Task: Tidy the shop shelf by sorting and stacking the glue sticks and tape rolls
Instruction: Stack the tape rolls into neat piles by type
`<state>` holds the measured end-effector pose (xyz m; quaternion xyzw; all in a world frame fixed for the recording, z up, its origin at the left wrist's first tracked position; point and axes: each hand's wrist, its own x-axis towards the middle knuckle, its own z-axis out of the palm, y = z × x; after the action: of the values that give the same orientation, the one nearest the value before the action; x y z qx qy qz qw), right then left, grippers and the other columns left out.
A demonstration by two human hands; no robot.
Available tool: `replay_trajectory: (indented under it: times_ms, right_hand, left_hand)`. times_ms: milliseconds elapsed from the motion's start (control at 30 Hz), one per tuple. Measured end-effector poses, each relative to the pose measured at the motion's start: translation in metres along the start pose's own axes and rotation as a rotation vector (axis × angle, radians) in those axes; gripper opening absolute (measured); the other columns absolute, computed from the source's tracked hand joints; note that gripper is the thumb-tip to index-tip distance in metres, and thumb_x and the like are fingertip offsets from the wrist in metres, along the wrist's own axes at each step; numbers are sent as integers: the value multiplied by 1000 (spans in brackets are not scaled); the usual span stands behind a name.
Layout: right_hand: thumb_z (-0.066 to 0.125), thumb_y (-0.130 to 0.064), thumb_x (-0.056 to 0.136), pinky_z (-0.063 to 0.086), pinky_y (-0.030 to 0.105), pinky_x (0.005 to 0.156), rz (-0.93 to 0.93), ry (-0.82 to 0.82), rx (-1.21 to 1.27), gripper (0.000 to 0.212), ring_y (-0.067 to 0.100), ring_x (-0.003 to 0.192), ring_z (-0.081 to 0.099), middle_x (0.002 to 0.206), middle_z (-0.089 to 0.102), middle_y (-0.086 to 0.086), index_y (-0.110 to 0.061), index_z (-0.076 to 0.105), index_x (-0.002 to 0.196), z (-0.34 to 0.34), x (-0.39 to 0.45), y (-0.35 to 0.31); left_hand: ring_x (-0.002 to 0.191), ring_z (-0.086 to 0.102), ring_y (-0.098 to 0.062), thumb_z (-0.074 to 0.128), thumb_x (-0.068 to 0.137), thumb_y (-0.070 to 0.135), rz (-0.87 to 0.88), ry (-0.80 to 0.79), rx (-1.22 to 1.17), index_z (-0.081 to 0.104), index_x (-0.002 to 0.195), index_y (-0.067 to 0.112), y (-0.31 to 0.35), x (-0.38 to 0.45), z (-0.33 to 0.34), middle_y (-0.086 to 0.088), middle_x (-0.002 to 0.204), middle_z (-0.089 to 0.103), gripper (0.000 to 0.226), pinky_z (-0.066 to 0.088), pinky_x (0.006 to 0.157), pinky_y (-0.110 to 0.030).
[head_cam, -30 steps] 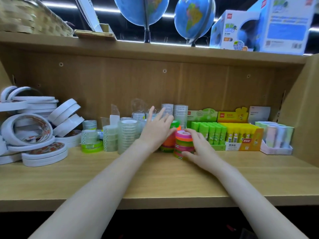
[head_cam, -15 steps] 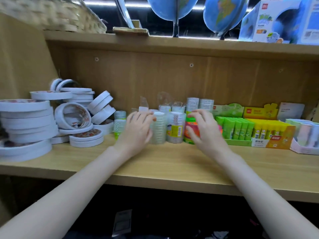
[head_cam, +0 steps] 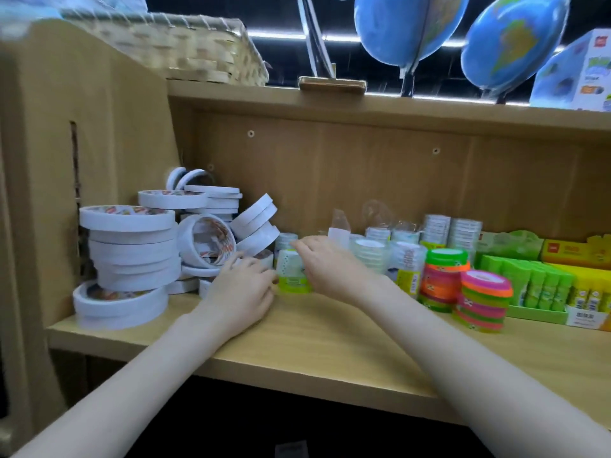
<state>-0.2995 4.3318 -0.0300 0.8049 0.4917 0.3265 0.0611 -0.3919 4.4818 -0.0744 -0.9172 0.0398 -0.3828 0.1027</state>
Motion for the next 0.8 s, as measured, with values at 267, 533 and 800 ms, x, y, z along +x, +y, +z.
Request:
replay_trajectory:
  times_ms: [267,533,800]
  right_hand:
    - [32,-45,97,-2,57,112,108,-291,-139,52,30,114,53,127,49,18,-8,32,135,10,25,-15]
    - [57,-31,88,2,37,116,23,-4,246,36,18,94,61,108,59,4,-13,49,118,-2,-47,8]
    - [62,-42,85,37,24,99,188,-208,795,71,14,122,47,129,51,2,-31,21,142,-5,-63,-5]
  left_hand:
    - [118,40,-16,39,94,23,-265,-114,-200,56,114,25,-10,-6,0,6,118,55,26,17,106,-30]
    - [118,47,-5,48,86,46,-181,-113,-681,45,131,27,9,-5,-14,9,125,56,49,27,107,-27]
    - [85,63,-9,66,72,41,-274,-138,-1001,54,99,39,20,2,-15,7,89,65,30,50,84,-30]
